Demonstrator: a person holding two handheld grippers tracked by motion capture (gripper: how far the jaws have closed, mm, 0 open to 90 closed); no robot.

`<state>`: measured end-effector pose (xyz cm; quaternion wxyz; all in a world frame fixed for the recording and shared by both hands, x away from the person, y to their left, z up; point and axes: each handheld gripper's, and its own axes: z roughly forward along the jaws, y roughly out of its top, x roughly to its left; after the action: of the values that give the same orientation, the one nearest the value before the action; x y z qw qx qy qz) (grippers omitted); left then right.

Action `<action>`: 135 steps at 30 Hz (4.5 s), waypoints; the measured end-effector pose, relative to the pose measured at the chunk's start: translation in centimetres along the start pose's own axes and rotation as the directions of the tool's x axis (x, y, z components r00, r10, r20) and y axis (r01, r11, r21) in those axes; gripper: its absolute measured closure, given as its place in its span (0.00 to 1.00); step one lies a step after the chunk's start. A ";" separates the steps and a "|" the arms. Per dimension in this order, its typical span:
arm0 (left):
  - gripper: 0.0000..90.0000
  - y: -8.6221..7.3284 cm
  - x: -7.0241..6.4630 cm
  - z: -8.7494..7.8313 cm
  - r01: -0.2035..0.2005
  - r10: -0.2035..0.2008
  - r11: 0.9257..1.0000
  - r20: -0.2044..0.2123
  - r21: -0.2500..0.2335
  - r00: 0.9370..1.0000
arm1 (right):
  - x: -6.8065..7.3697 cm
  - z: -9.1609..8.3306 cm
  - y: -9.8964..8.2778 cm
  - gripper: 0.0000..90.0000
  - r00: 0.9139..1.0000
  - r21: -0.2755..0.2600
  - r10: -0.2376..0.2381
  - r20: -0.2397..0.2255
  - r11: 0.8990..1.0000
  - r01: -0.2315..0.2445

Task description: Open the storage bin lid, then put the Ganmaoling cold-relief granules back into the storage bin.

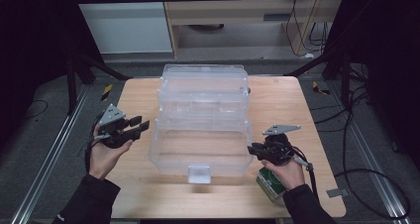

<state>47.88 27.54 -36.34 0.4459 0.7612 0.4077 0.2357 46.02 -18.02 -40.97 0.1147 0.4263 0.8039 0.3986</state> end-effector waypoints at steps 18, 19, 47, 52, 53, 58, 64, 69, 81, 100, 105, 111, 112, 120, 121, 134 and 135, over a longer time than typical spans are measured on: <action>0.75 -4.0 -1.4 2.3 -0.024 0.019 0.983 0.030 0.181 0.999 | 0.2 0.0 -0.2 0.83 1.000 -0.011 0.000 0.016 1.000 0.000; 0.76 -4.1 -1.4 2.4 -0.025 0.019 0.982 0.033 0.187 0.999 | 0.2 0.0 -0.1 0.83 1.000 -0.011 -0.001 0.015 1.000 0.001; 0.71 -3.8 -0.8 1.3 0.007 -0.009 0.993 0.014 0.119 1.000 | 0.0 -0.4 0.1 0.82 0.999 -0.035 -0.013 0.036 0.999 0.014; 0.64 -3.4 0.3 0.0 0.018 -0.017 0.998 -0.020 0.065 1.000 | -0.2 -1.6 0.4 0.79 0.999 -0.075 -0.001 0.042 0.997 0.004; 0.62 -3.4 0.6 -0.2 0.027 -0.026 0.998 -0.029 0.054 0.999 | -0.2 -1.8 0.5 0.78 0.999 -0.081 0.003 0.042 0.997 0.001; 0.52 -4.3 2.6 0.0 0.057 -0.053 0.996 -0.073 0.062 0.996 | -0.5 -3.1 0.9 0.70 0.998 -0.081 0.004 0.060 0.997 0.001; 0.47 -6.0 5.1 0.7 0.120 -0.108 0.988 -0.126 0.098 0.986 | -0.8 -4.8 1.5 0.61 0.996 -0.035 0.009 0.091 0.999 -0.006; 0.44 -6.5 6.0 0.6 0.142 -0.125 0.984 -0.151 0.105 0.980 | -0.9 -6.4 1.9 0.55 0.992 0.017 -0.005 0.123 1.000 0.003; 0.40 -6.8 5.7 1.2 0.128 -0.108 0.984 -0.162 0.122 0.981 | -0.5 -8.2 1.2 0.39 0.987 0.140 -0.018 0.162 0.990 -0.005; 0.37 -7.4 5.6 2.0 0.110 -0.081 0.980 -0.172 0.164 0.982 | 0.9 -6.4 0.3 0.21 0.985 0.325 -0.041 0.167 0.946 -0.016; 0.37 -7.3 5.6 2.0 0.105 -0.077 0.981 -0.172 0.162 0.982 | 0.7 -5.7 -0.3 0.17 0.987 0.379 -0.043 0.158 0.925 -0.021; 0.36 -7.3 5.5 2.1 0.102 -0.073 0.980 -0.169 0.169 0.983 | 0.7 -4.9 -0.8 0.12 0.990 0.434 -0.057 0.129 0.901 -0.005; 0.36 -7.3 5.5 2.1 0.102 -0.073 0.980 -0.168 0.168 0.983 | 0.7 -4.7 -0.8 0.11 0.991 0.442 -0.059 0.123 0.897 -0.002; 0.36 -7.4 5.4 2.3 0.096 -0.067 0.980 -0.164 0.177 0.984 | 0.5 -3.7 -1.3 0.07 0.993 0.488 -0.054 0.105 0.873 -0.004; 0.36 -7.4 5.4 2.3 0.096 -0.067 0.979 -0.164 0.178 0.984 | 0.4 -3.5 -1.4 0.07 0.993 0.490 -0.050 0.106 0.872 -0.008; 0.35 -7.6 5.3 2.5 0.093 -0.062 0.977 -0.160 0.194 0.985 | -0.2 -1.9 -2.1 0.07 0.994 0.561 -0.036 0.102 0.827 -0.028; 0.35 -7.6 5.3 2.5 0.093 -0.062 0.977 -0.160 0.194 0.985 | -0.2 -1.9 -2.1 0.07 0.994 0.561 -0.036 0.102 0.827 -0.028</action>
<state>49.53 32.78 -44.23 0.3432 0.7653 0.4919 0.2335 43.91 -19.85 -41.34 0.0284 0.4605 0.8789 0.1208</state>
